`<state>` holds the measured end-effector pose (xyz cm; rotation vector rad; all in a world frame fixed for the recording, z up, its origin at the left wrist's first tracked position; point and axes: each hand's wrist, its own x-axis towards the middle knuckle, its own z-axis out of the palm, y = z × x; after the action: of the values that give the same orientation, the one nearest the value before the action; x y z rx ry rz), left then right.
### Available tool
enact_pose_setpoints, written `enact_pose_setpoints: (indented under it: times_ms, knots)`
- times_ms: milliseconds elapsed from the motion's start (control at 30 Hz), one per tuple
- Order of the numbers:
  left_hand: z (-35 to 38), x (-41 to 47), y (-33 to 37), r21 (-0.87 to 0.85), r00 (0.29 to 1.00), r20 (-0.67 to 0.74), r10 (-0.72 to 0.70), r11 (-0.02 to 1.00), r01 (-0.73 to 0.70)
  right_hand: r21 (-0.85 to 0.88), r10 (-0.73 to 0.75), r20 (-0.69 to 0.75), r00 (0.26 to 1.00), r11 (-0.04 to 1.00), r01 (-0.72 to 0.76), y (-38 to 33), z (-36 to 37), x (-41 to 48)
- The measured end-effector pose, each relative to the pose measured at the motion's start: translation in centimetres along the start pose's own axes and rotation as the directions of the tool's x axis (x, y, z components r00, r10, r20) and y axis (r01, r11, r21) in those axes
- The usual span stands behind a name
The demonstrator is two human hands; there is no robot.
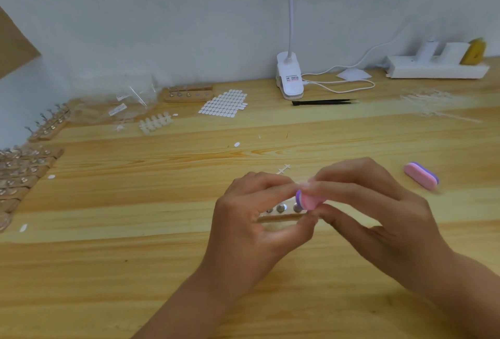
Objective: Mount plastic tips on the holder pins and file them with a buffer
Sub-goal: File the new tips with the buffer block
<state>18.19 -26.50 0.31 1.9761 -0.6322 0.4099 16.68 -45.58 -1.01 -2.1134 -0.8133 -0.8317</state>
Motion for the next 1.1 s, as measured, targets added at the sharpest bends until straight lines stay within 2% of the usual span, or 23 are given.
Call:
enact_pose_setpoints:
  times_ms: [100, 167, 233, 333, 400, 467, 600, 733, 867, 1000, 1100]
  knots:
    - [-0.1, 0.0, -0.2, -0.038, 0.999, -0.003, -0.048, 0.998, 0.048, -0.083, 0.079, -0.016, 0.997, 0.993, -0.08, 1.1, -0.9, 0.0]
    - [-0.1, 0.1, -0.3, -0.079, 0.998, 0.01, -0.063, 0.995, 0.063, -0.049, 0.115, -0.057, 0.992, 0.992, -0.118, 0.9, -0.9, 0.1]
    - [-0.1, 0.1, -0.3, -0.123, 0.997, 0.047, -0.056, 0.991, 0.061, -0.002, 0.065, -0.076, 0.995, 0.998, -0.065, 0.0, -0.4, 0.2]
    - [-0.2, 0.0, -0.3, -0.153, 0.996, 0.078, -0.045, 0.987, 0.057, -0.058, -0.026, -0.06, 0.998, 0.998, 0.023, -0.2, -0.3, 0.2]
    - [-0.1, 0.0, -0.4, -0.154, 0.996, 0.071, -0.057, 0.986, 0.067, -0.106, 0.009, -0.072, 0.997, 0.994, -0.016, 0.3, -0.5, 0.2]
    - [0.0, 0.1, -0.3, -0.164, 0.996, 0.071, -0.055, 0.984, 0.066, -0.085, 0.03, -0.099, 0.995, 0.996, -0.038, 0.1, -0.5, 0.1]
    - [0.0, 0.0, -0.1, -0.148, 0.998, 0.057, 0.002, 0.989, 0.007, -0.091, -0.055, -0.127, 0.99, 0.995, 0.043, -0.6, 0.1, 0.0]
    - [0.0, 0.1, -0.3, -0.155, 0.999, 0.05, -0.018, 0.988, 0.026, -0.111, 0.02, -0.143, 0.989, 0.993, -0.036, 0.1, -0.1, -0.1]
    - [0.2, 0.0, 0.0, -0.159, 0.998, 0.059, 0.013, 0.987, -0.003, -0.095, -0.063, -0.144, 0.988, 0.994, 0.05, -0.5, 0.2, -0.1]
    - [-0.4, 0.1, -0.4, -0.171, 1.0, 0.028, -0.007, 0.985, 0.011, -0.1, 0.059, -0.125, 0.99, 0.992, -0.072, 0.5, 0.0, -0.2]
    - [-0.3, 0.1, -0.3, -0.154, 0.999, 0.047, -0.005, 0.988, 0.013, -0.062, 0.013, -0.196, 0.981, 0.998, -0.025, -0.4, 0.2, 0.0]
